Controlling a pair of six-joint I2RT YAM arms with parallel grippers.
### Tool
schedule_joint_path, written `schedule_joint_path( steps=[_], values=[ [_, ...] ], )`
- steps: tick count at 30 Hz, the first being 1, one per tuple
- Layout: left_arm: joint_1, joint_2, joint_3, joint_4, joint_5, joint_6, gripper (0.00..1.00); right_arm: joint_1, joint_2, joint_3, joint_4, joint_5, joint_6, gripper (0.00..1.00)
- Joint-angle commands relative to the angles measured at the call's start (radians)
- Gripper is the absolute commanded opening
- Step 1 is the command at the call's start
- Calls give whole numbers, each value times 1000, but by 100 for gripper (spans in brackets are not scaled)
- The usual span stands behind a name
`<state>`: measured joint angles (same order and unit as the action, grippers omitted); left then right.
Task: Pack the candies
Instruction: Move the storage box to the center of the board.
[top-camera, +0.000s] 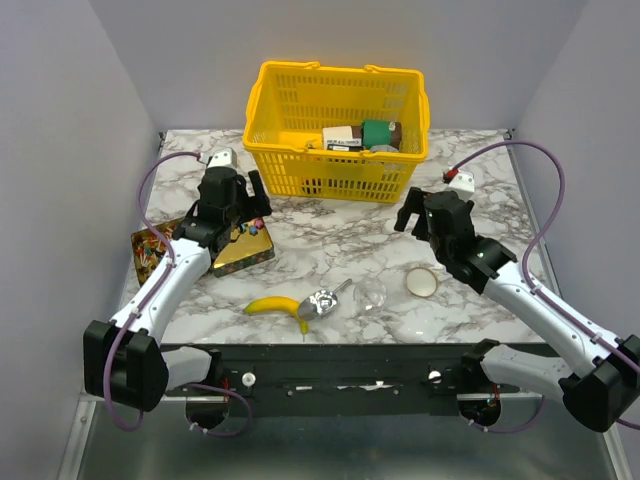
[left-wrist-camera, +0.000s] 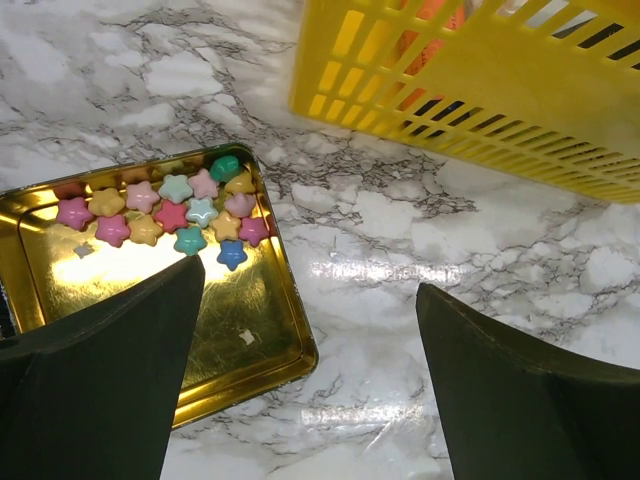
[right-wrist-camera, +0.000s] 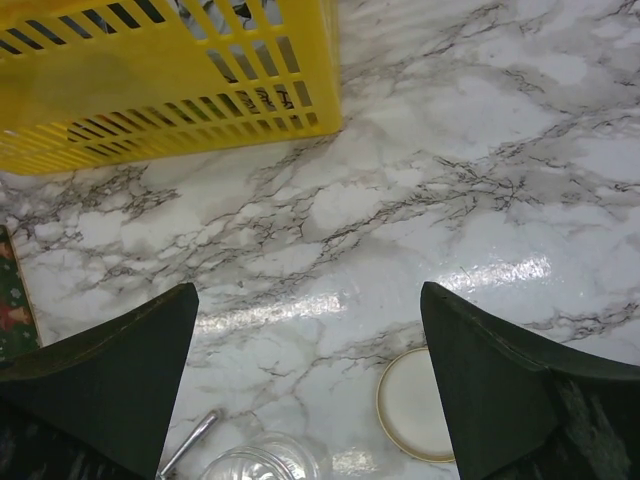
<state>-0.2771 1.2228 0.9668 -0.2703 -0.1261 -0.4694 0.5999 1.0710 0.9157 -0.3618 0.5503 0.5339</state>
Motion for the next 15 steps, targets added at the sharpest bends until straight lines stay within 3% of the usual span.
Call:
schedule_joint_path(
  steps=[1, 10, 15],
  values=[
    [-4, -36, -7, 2, -58, 32, 99, -9, 7, 26, -25, -33, 17, 100],
    [-4, 9, 35, -70, -151, 20, 99, -9, 15, 40, -42, -73, 26, 100],
    [-2, 7, 56, -139, -280, -15, 99, -9, 35, 55, -46, -96, 12, 100]
  ],
)
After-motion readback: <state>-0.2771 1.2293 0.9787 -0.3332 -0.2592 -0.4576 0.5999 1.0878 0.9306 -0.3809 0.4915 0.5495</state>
